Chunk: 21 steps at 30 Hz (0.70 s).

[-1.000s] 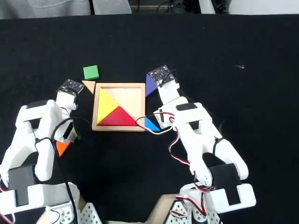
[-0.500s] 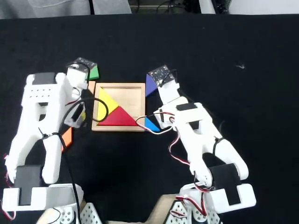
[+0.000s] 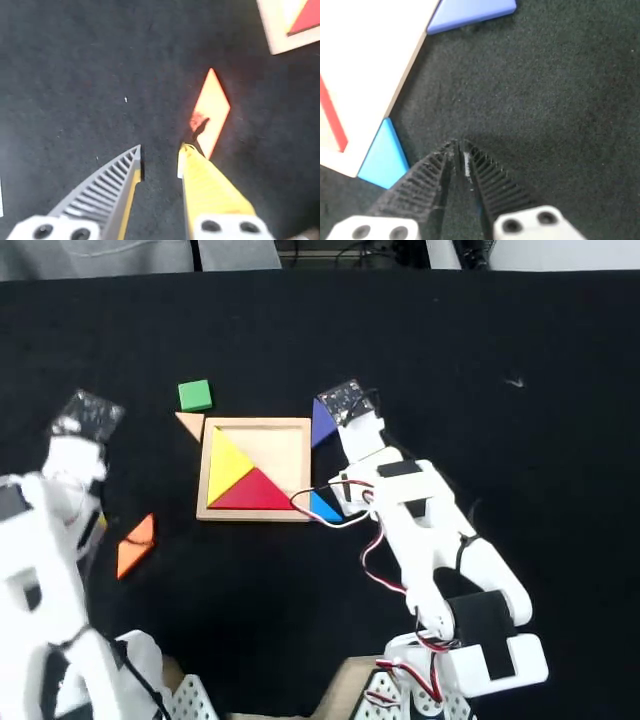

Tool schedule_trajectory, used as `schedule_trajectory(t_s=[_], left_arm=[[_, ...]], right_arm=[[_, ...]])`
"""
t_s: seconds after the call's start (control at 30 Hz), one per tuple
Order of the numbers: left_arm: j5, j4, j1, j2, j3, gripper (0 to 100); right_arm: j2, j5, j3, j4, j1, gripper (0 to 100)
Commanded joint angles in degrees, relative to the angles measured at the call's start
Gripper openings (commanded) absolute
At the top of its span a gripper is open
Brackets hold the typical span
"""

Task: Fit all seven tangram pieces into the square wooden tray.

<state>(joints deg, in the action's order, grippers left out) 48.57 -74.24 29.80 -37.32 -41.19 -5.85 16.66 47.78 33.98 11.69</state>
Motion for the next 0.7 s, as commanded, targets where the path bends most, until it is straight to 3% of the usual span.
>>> schedule_trajectory(t_s=[0.0,0.13,0.23,0.3,0.4,0.57,0.67], left_arm=[[0.9,19.3,5.1,-5.5,-16.6,13],[0.9,34.4,9.5,-2.7,-25.9,13],[0.3,40.4,8.6,1.5,-29.8,13],[-4.6,42.3,6.7,4.5,-29.5,13],[-9.8,40.1,3.8,8.7,-26.3,13],[-4.6,27.4,0.6,13.5,-20.6,13],[-4.6,24.0,-3.2,14.7,-19.9,13]], right_arm=[[-0.1,0.7,-0.8,-0.5,0.7,1.1],[-0.1,0.7,-0.4,-0.6,0.7,1.1],[-0.1,0.7,-0.4,-0.7,0.7,1.1],[-0.1,0.7,-0.4,-0.7,0.7,1.1],[-0.1,0.7,-0.4,-0.6,0.7,1.1],[-0.1,0.7,-0.4,-0.6,0.7,1.1],[-0.1,0.7,-0.4,-0.6,0.7,1.1]])
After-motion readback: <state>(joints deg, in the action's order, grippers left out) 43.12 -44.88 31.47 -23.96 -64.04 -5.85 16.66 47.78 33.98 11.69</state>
